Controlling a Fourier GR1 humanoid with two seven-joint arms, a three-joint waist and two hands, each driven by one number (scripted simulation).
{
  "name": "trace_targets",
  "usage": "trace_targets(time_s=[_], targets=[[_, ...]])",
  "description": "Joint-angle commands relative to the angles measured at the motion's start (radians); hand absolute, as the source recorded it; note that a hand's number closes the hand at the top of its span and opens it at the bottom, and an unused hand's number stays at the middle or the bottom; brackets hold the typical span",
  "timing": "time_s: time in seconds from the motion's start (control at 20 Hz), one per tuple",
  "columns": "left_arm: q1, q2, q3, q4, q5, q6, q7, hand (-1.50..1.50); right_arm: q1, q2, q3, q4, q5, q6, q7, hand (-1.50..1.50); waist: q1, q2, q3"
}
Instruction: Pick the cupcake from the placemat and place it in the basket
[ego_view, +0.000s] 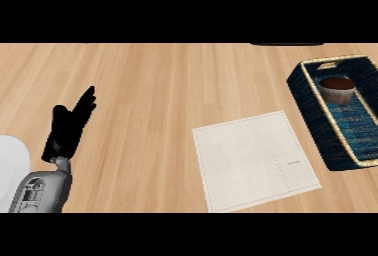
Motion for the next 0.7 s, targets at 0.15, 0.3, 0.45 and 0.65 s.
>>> trace_targets(time_s=[0.15, 0.3, 0.45, 0.65], targets=[[-0.009, -0.001, 0.007, 0.018, 0.002, 0.0, -0.022, 0.0, -0.003, 0.042, -0.1, 0.021, -0.039, -0.209, -0.061, -1.5, 0.005, 0.003, 0.0], [0.003, -0.021, -0.007, -0.008, -0.009, 0.017, 0.005, 0.0, 0.036, -0.018, -0.149, -0.03, -0.041, -0.25, -0.081, -1.5, -0.004, 0.0, 0.0], [0.015, 0.026, 0.021, -0.009, 0.008, -0.018, -0.012, 0.0, 0.057, -0.054, -0.223, -0.032, -0.069, -0.277, -0.045, -1.5, -0.01, -0.002, 0.0], [0.017, -0.015, -0.005, 0.005, -0.025, 0.026, -0.013, 0.0, 0.078, -0.148, -0.334, 0.004, -0.144, -0.215, 0.013, -1.5, -0.019, -0.004, 0.0]])
